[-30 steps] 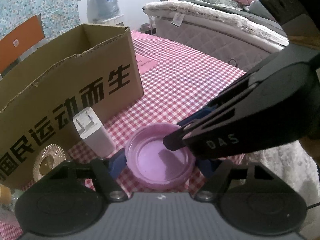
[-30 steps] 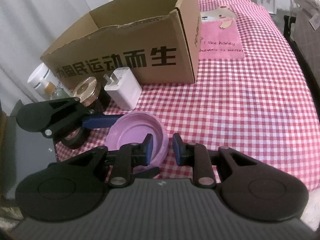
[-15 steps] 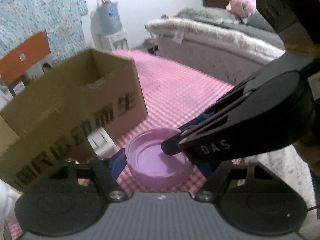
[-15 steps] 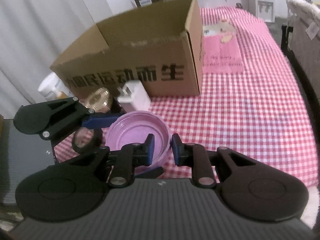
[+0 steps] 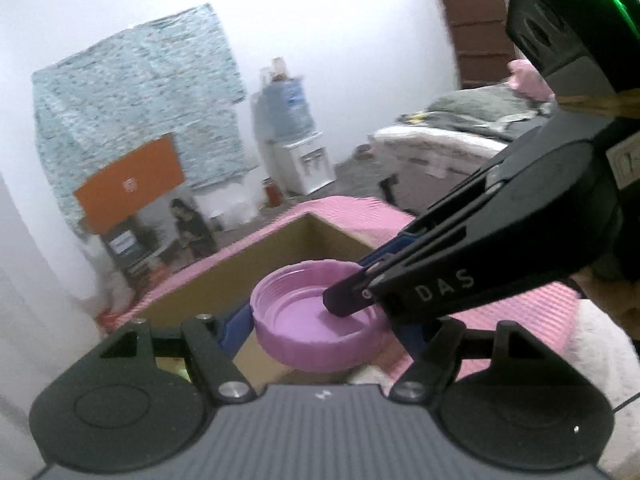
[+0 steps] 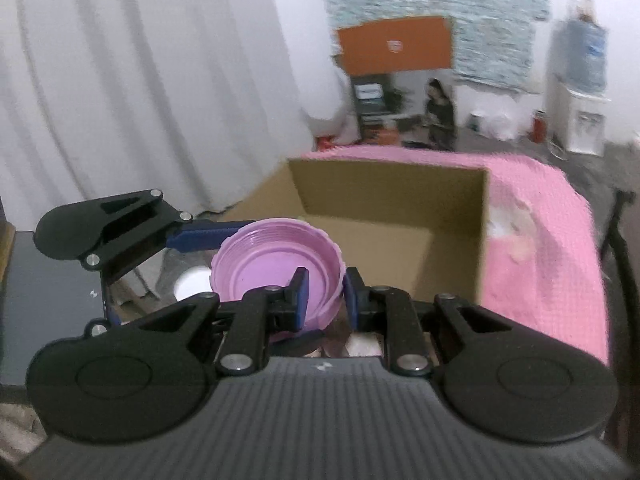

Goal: Organize rigid objects
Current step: 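Carry the purple lid into the box and open the right gripper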

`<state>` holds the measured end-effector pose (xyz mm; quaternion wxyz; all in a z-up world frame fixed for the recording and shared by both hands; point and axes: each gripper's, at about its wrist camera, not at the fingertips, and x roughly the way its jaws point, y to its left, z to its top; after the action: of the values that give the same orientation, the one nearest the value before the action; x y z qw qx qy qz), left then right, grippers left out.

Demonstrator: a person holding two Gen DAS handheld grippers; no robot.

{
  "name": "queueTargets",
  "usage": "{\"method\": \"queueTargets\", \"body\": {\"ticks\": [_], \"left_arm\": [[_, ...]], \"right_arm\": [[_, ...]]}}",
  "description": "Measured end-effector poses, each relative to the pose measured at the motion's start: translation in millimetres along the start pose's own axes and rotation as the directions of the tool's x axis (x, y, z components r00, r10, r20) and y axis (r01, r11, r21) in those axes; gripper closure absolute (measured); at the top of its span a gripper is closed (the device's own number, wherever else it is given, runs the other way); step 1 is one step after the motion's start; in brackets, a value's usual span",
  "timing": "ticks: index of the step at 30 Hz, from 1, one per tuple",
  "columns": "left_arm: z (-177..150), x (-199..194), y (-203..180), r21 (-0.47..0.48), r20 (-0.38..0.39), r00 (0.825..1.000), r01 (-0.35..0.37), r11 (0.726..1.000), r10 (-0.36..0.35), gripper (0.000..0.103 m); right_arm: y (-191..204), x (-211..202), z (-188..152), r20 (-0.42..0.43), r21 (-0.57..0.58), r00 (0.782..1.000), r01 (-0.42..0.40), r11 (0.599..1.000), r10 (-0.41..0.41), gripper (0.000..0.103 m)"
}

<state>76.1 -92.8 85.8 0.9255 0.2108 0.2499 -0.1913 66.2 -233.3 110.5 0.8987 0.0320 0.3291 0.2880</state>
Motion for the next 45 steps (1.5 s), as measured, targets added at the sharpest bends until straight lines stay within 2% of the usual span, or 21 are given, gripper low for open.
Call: {"method": "queueTargets", "body": {"ticks": [3,6,10,13,18,24,31,35,38,42,45], "left_arm": [[10.6,18.1,33.2,-0.028,-0.059,0.998,-0.013,1.000,0.011,0.028],[17.0,48.9,67.7,-0.062,-0.155,0.988,0.001,0.998,-0.011,0.028],[19.2,94.9,106.2,-0.110,-0.281,0.959,0.007,0.994,-0.038,0.028],[15.9,128.0,123.5,-0.103,-0.347,0.937,-0.006,0.995,-0.030,0.028],[3.8,169.1,142.2,-0.097,-0.434,0.900,0.002,0.995,-0.044,0.028],[-5.0,212.4,152.7,-0.104,-0.508,0.859,0.010,0.995,-0.062,0.028],[-17.5,241.2,156.7,-0.109,-0.564,0.822,0.011,0.994,-0.071,0.028],[-22.8,249.9,162.0,-0.117,-0.582,0.810,0.008,0.993,-0.075,0.028],[-24.0,253.1,164.2,-0.128,-0.584,0.808,0.008,0.992,-0.082,0.027],[-22.5,250.5,164.0,-0.131,-0.574,0.815,0.004,0.991,-0.080,0.024],[-17.7,243.1,167.9,-0.151,-0.549,0.832,0.000,0.989,-0.084,0.023]], "right_arm": [[-1.6,30.8,34.5,-0.050,0.008,0.997,-0.064,0.998,0.065,0.085],[-8.5,74.9,65.0,-0.137,0.051,0.983,-0.113,0.992,0.119,0.085],[-22.5,143.0,92.0,-0.254,0.144,0.951,-0.143,0.979,0.176,0.085],[-33.9,192.8,105.7,-0.322,0.234,0.919,-0.155,0.960,0.227,0.085],[-48.3,245.9,109.4,-0.390,0.300,0.890,-0.118,0.946,0.235,0.085],[-61.6,295.2,106.3,-0.455,0.312,0.864,-0.072,0.947,0.216,0.085],[-77.0,328.5,94.5,-0.487,0.324,0.848,-0.049,0.945,0.211,0.083],[-80.3,338.1,92.0,-0.485,0.331,0.849,-0.044,0.943,0.210,0.083],[-84.4,345.3,89.0,-0.484,0.342,0.847,-0.047,0.938,0.219,0.083],[-86.5,347.0,89.1,-0.475,0.349,0.853,-0.044,0.936,0.217,0.082],[-87.5,341.2,93.1,-0.457,0.355,0.863,-0.044,0.934,0.214,0.079]]}}
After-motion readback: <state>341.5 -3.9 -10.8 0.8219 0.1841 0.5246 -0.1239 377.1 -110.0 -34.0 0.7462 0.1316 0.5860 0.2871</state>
